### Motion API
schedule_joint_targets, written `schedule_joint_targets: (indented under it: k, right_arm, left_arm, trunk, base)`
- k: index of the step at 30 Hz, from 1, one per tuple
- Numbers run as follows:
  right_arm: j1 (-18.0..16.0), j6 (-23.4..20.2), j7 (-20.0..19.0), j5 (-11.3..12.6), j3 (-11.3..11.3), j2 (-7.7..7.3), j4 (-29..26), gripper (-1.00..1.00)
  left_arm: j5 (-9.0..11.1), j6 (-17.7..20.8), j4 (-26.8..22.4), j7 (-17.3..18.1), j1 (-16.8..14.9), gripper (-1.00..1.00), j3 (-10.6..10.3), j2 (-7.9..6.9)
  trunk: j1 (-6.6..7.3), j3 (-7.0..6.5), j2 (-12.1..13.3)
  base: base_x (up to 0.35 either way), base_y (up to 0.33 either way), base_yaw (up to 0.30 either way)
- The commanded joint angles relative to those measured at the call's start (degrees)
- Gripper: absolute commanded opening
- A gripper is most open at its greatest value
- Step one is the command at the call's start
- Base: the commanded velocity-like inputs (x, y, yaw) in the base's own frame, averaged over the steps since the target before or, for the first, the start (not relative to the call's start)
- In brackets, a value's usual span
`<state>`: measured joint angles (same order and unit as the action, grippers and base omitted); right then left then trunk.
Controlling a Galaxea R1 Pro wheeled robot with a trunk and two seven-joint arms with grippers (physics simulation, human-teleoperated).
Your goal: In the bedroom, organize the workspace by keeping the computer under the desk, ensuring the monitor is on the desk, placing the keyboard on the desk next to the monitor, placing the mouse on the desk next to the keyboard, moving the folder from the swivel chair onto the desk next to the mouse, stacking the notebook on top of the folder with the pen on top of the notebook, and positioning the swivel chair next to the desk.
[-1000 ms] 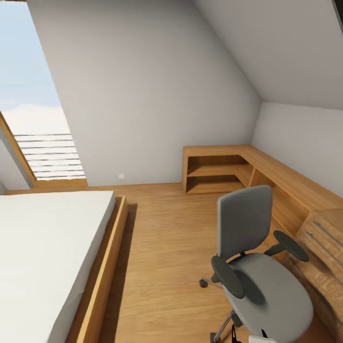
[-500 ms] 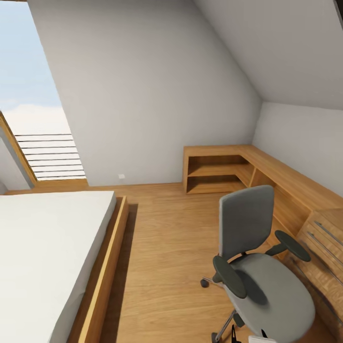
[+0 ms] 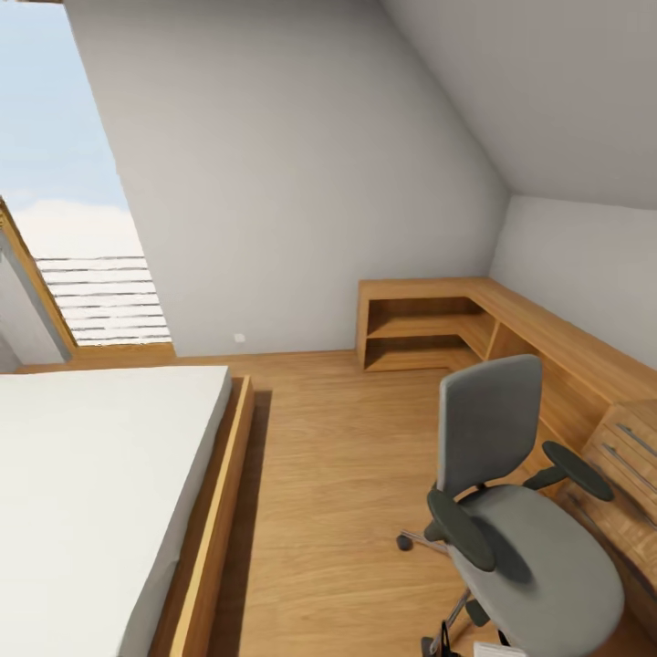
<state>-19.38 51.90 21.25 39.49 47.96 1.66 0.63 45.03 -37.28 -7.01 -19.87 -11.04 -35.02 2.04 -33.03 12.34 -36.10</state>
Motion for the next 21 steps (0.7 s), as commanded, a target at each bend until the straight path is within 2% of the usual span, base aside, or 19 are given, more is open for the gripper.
schedule_joint_targets:
  k: [1, 11, 18, 21]
  right_arm:
    - [-0.05, 0.04, 0.56, 0.02, 0.46, 0.04, 0.05, 1.0]
    - [-0.05, 0.04, 0.63, 0.21, 0.32, 0.05, -0.01, 1.0]
    - [-0.05, 0.04, 0.58, 0.18, 0.31, -0.14, -0.02, 1.0]
    - [-0.05, 0.04, 0.57, 0.09, 0.33, -0.16, -0.02, 1.0]
  left_arm:
    - [0.06, -0.07, -0.02, -0.52, -0.04, 1.0, -0.49, -0.01]
    - [0.06, -0.07, -0.02, -0.52, -0.04, 1.0, -0.49, 0.0]
    - [0.06, -0.07, -0.02, -0.52, -0.04, 1.0, -0.48, 0.03]
    - [0.06, 0.03, 0.0, -0.52, -0.04, 1.0, -0.49, 0.04]
  trunk:
    - [-0.02, 0.09, -0.08]
    - [-0.02, 0.09, -0.08]
    - [-0.02, 0.09, -0.08]
    - [-0.02, 0.09, -0.08]
  base:
    - [0.0, 0.074, 0.051]
    - [0.0, 0.021, 0.176]
    - [0.012, 0.001, 0.05]
    - [0.255, 0.0, 0.004]
